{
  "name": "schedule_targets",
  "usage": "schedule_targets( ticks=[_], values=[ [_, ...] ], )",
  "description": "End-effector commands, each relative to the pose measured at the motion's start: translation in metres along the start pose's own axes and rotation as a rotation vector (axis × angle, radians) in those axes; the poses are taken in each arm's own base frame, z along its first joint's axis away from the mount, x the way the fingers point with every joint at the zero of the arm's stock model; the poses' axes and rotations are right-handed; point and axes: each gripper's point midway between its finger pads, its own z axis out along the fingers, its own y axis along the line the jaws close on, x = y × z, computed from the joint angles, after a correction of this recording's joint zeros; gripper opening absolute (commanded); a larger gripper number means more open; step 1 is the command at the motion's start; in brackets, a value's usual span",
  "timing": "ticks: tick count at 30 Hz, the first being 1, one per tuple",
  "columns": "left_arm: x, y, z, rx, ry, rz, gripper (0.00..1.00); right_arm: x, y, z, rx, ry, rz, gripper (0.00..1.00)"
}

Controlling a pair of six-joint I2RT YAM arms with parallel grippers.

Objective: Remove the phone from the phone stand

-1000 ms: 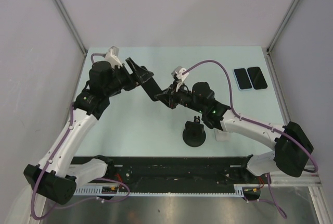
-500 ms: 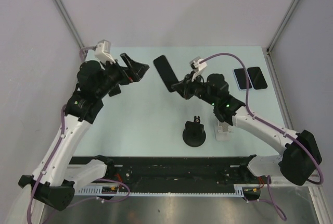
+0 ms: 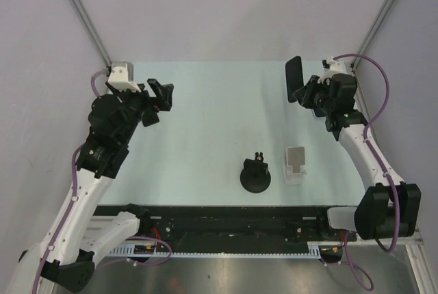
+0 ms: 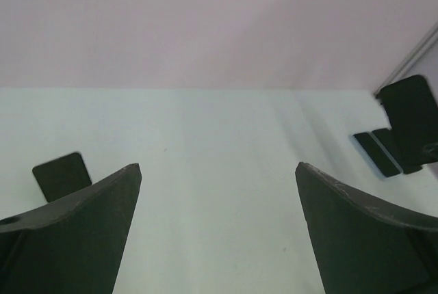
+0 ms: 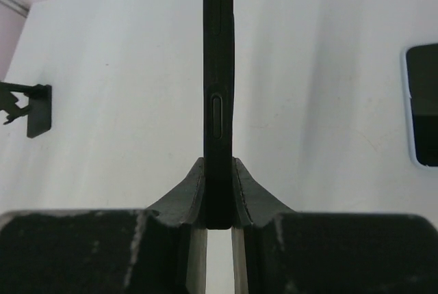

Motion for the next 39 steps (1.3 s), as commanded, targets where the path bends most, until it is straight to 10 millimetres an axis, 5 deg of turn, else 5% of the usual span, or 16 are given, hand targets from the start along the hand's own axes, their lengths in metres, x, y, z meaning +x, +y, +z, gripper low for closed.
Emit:
schedule_targets(
  ticks=[1, 10, 23, 31, 36, 39],
  values=[
    [0.024, 0.022, 0.013, -0.078, 0.035, 0.098, 1.0, -0.019, -0.02, 0.008, -0.008, 0.008, 0.027, 0.0],
    [0.059, 0.031, 0.025, -0.099, 0.107, 0.125, 1.0, 0.024, -0.096, 0.041, 0.049, 0.18, 0.112, 0.0],
    [0.068, 0.041, 0.028, -0.143, 0.131, 0.154, 1.0, 0.078, -0.125, 0.088, -0.027, 0.32, 0.238, 0.0],
    [0.068, 0.041, 0.028, -0.139, 0.132, 0.156, 1.0, 0.098, -0.151, 0.096, 0.002, 0.34, 0.309, 0.0],
    [0.068, 0.041, 0.027, -0.137, 0.131, 0.156, 1.0, 0.108, -0.163, 0.099, 0.03, 0.354, 0.342, 0.08],
    [0.068, 0.041, 0.027, -0.138, 0.129, 0.156, 1.0, 0.113, -0.167, 0.101, 0.041, 0.359, 0.359, 0.23]
  ],
)
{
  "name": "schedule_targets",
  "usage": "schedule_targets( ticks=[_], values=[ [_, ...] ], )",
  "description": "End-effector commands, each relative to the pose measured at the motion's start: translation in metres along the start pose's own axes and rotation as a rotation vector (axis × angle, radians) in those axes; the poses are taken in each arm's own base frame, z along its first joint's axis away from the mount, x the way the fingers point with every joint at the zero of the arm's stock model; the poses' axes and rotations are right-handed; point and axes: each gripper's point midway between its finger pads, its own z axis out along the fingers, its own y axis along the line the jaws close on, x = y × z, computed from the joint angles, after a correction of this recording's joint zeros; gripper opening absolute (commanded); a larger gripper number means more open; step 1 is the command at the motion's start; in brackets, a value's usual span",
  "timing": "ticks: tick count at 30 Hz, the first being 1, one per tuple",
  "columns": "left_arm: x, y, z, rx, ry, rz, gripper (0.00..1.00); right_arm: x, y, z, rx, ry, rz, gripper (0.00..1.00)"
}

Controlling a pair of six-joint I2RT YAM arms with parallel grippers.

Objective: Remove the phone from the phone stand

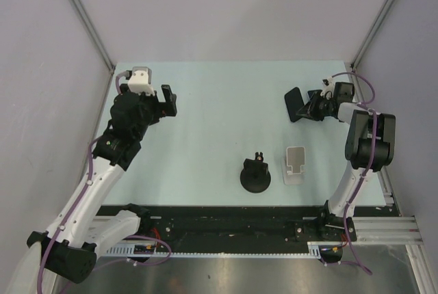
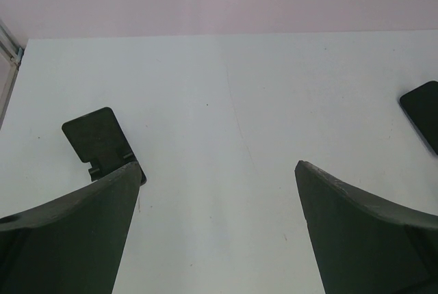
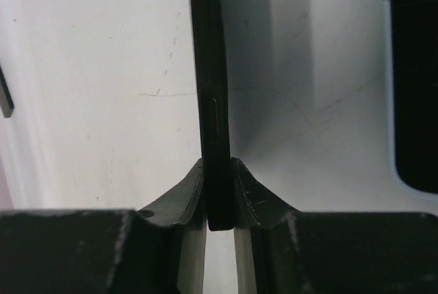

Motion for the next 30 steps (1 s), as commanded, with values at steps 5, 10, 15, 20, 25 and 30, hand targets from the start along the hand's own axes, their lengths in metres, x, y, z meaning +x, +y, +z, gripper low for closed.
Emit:
schedule_targets(
  ticks=[5, 10, 15, 20, 25, 30],
  values=[
    [-0.007, 0.003, 0.0, -0.006, -0.038, 0.013, 1.0, -0.02, -0.013, 0.001, 0.056, -0.053, -0.007, 0.48],
    [-0.006, 0.002, 0.001, -0.002, -0.036, 0.013, 1.0, -0.019, -0.019, -0.006, 0.137, -0.053, -0.053, 0.7],
    [-0.006, 0.002, 0.001, 0.0, -0.037, 0.012, 1.0, -0.023, -0.014, -0.01, 0.196, -0.067, -0.118, 0.89],
    [-0.007, 0.001, 0.0, 0.005, -0.04, 0.011, 1.0, -0.022, -0.01, -0.008, 0.274, -0.07, -0.208, 0.99],
    [-0.007, 0.0, 0.0, 0.011, -0.042, 0.008, 1.0, -0.023, -0.007, -0.004, 0.359, -0.085, -0.287, 1.0],
    [-0.008, -0.001, -0.001, 0.013, -0.045, 0.007, 1.0, -0.021, -0.007, 0.006, 0.406, -0.061, -0.336, 1.0]
  ],
)
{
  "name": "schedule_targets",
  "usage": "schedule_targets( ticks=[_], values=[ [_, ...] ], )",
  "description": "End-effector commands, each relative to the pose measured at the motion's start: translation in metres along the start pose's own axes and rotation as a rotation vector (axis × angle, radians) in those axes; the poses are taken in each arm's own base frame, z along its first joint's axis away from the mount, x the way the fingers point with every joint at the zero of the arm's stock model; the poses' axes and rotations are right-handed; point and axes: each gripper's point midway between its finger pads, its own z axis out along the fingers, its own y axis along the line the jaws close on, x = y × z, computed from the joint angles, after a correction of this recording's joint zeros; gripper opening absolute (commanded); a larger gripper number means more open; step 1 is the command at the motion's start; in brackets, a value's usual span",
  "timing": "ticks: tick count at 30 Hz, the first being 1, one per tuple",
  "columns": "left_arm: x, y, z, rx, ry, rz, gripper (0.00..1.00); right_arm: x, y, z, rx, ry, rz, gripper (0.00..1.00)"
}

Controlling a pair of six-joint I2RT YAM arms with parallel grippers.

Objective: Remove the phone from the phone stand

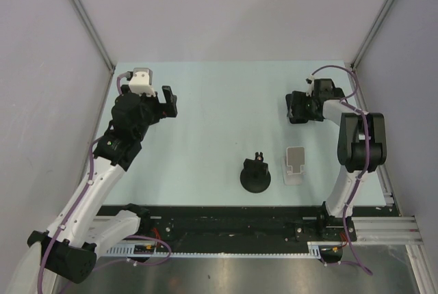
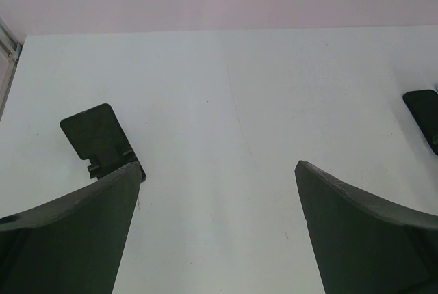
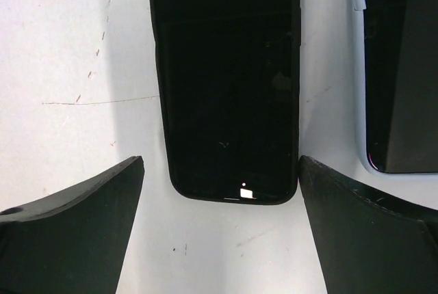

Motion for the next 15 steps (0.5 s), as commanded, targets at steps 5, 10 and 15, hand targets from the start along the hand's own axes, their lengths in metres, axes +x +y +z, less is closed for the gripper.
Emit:
schedule_targets(
  ticks=[5, 10, 15],
  values=[
    [-0.014, -0.001, -0.002, 0.012, -0.057, 0.005, 1.0, -0.017, 0.007, 0.006, 0.135, -0.016, -0.152, 0.99],
    [-0.015, -0.001, -0.003, 0.013, -0.062, 0.004, 1.0, -0.012, 0.003, 0.012, 0.209, 0.008, -0.183, 0.9],
    [-0.015, -0.001, -0.003, 0.013, -0.06, 0.004, 1.0, -0.01, -0.001, 0.014, 0.219, 0.019, -0.18, 0.84]
  ],
)
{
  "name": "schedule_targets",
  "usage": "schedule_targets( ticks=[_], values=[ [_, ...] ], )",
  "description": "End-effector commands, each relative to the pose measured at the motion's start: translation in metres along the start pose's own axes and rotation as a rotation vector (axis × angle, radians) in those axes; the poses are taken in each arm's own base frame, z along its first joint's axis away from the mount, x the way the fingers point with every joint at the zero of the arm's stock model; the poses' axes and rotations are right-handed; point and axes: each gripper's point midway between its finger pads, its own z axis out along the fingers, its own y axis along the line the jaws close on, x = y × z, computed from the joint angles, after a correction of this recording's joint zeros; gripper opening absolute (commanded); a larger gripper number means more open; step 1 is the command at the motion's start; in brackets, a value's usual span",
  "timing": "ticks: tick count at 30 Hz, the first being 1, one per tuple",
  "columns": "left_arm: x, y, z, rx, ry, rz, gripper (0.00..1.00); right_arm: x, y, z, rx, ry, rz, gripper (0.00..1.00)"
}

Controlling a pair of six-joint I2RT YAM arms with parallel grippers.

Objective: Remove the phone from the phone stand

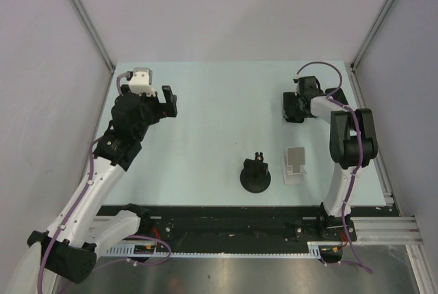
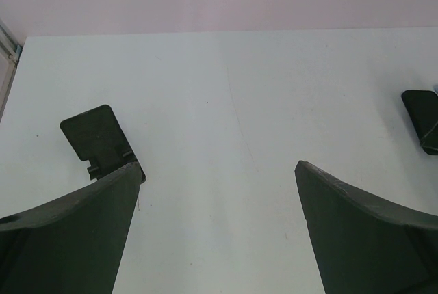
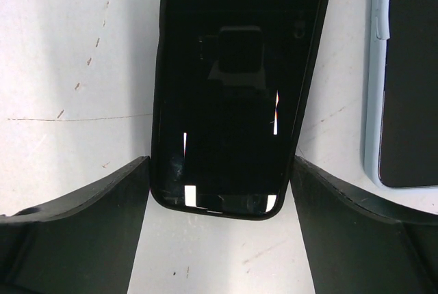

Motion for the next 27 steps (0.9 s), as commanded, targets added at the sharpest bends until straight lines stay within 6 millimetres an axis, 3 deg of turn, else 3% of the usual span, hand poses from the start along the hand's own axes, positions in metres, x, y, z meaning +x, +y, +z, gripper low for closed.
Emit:
schedule_targets(
  ticks=[1, 8, 18, 26, 27],
  values=[
    [-0.014, 0.0, -0.003, 0.012, -0.056, 0.005, 1.0, -0.007, -0.013, 0.002, 0.055, 0.001, -0.009, 0.84],
    [-0.013, -0.001, -0.003, 0.013, -0.055, 0.005, 1.0, -0.001, -0.018, 0.007, 0.091, 0.026, -0.012, 0.84],
    [-0.014, -0.001, -0.003, 0.013, -0.056, 0.008, 1.0, -0.002, -0.051, -0.002, 0.133, 0.038, -0.077, 0.74],
    [-0.013, 0.0, -0.002, 0.012, -0.055, 0.007, 1.0, -0.007, -0.063, -0.005, 0.129, 0.029, -0.108, 0.72],
    [-0.012, 0.0, -0.002, 0.011, -0.052, 0.008, 1.0, -0.005, -0.075, -0.006, 0.143, 0.033, -0.091, 0.72]
  ],
)
